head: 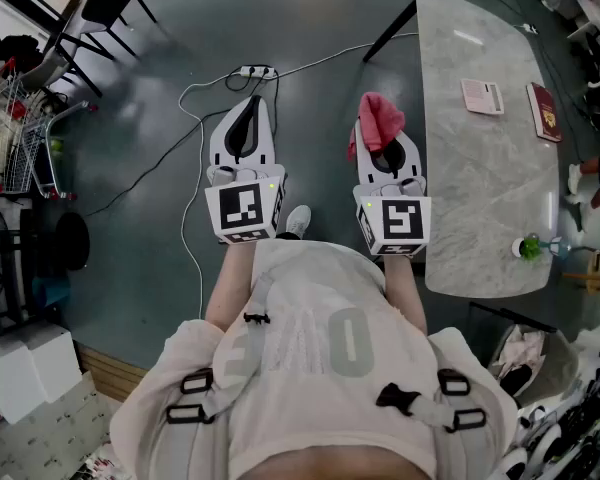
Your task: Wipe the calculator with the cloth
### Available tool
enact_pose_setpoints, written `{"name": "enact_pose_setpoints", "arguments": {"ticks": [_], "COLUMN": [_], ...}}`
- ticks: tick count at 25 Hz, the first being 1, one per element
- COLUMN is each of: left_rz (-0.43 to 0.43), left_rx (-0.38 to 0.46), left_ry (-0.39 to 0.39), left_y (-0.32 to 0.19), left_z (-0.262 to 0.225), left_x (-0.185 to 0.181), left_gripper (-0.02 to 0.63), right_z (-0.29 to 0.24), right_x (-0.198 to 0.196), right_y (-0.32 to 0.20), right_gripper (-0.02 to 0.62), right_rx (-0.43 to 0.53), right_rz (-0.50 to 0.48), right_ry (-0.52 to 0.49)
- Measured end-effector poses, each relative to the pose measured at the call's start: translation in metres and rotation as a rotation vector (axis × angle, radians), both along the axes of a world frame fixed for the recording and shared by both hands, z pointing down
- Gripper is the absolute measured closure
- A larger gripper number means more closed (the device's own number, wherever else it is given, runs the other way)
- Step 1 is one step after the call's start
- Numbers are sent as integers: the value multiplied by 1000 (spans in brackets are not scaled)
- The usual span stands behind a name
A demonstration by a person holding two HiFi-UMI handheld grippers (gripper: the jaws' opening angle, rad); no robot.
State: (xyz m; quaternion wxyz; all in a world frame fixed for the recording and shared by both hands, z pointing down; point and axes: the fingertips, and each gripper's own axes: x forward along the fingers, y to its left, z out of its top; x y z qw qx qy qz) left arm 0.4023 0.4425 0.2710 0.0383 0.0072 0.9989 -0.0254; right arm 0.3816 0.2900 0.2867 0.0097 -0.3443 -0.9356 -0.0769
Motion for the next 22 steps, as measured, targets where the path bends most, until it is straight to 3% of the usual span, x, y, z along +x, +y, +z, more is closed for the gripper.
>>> {"name": "enact_pose_setpoints", "arguments": {"ticks": [9, 14, 18, 22], "left_rz": [29, 47, 48, 59], "left_rx": [23, 36, 56, 77], "left_ry": [2, -10, -11, 6], "left_y": [8, 30, 51, 62], "left_z": [4, 3, 6, 16], "left_x": [-27, -55, -80, -95], "left_gripper": [586, 586, 586, 586], "right_z": [17, 18, 22, 34], "right_x": [-18, -36, -58, -67], "right_y": [19, 45, 52, 42], "right_gripper": [541, 540, 540, 541], "right_rx": [16, 28, 58, 28], "right_rz": [-49, -59, -17, 50], "right_ry": [55, 38, 34, 88]}}
